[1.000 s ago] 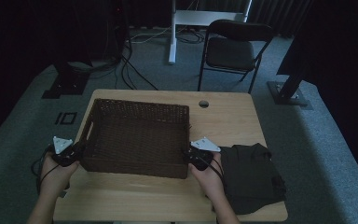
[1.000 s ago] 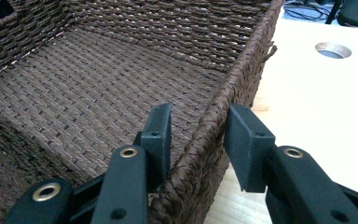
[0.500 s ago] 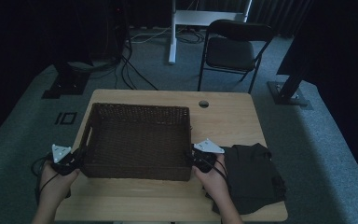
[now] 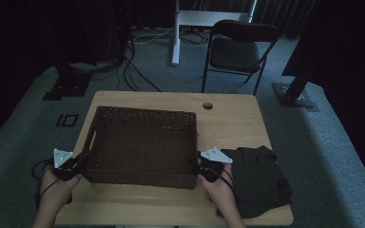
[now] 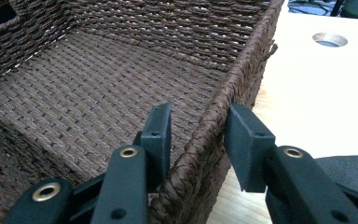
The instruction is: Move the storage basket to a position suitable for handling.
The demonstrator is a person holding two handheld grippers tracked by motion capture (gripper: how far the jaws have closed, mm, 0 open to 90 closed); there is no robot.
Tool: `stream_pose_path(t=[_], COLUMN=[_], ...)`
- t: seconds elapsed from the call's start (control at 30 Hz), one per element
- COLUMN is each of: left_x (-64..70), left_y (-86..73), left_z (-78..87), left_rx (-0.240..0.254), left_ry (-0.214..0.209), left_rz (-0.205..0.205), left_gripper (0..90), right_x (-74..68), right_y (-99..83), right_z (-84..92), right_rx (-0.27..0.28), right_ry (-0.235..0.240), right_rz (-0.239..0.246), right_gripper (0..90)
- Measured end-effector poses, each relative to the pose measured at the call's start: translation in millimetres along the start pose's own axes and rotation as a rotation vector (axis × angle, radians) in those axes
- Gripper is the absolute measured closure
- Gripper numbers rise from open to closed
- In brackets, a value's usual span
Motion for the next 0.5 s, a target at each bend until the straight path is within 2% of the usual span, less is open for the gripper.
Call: stream_pose_path(t=[0.07,0.13,0.5], left_x=[0.0,-1.6,-3.8], left_y=[0.0,0.7,2.6], left_z=[0.0,-1.7,-7.5], left_rx=[0.0,-0.014,-0.014], left_ry=[0.0,0.002,0.011], left_rz=[0.0,-0.004,0.005], left_gripper=[77.8,77.4,77.3], right_x=[0.0,0.9,3.0], right_y=[0.6,2.9,5.8], right_z=[-0.7,-5.4,-13.9], right_rx=[-0.002,-0.019,-0.028], right_ry=[0.002,-0.002,0.002], right_rz=[0.002,0.03,0.028], right_gripper=[61.7,62.1,62.1])
Point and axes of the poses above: each handheld gripper's, and its own axes: z roughly backward along the jaws, y roughly out of its top, x roughly to its right, the point moved 8 cm from there along -z, roughly forward along the jaws, and after that the axes turned 13 degrees about x, right-handed, at the moved point
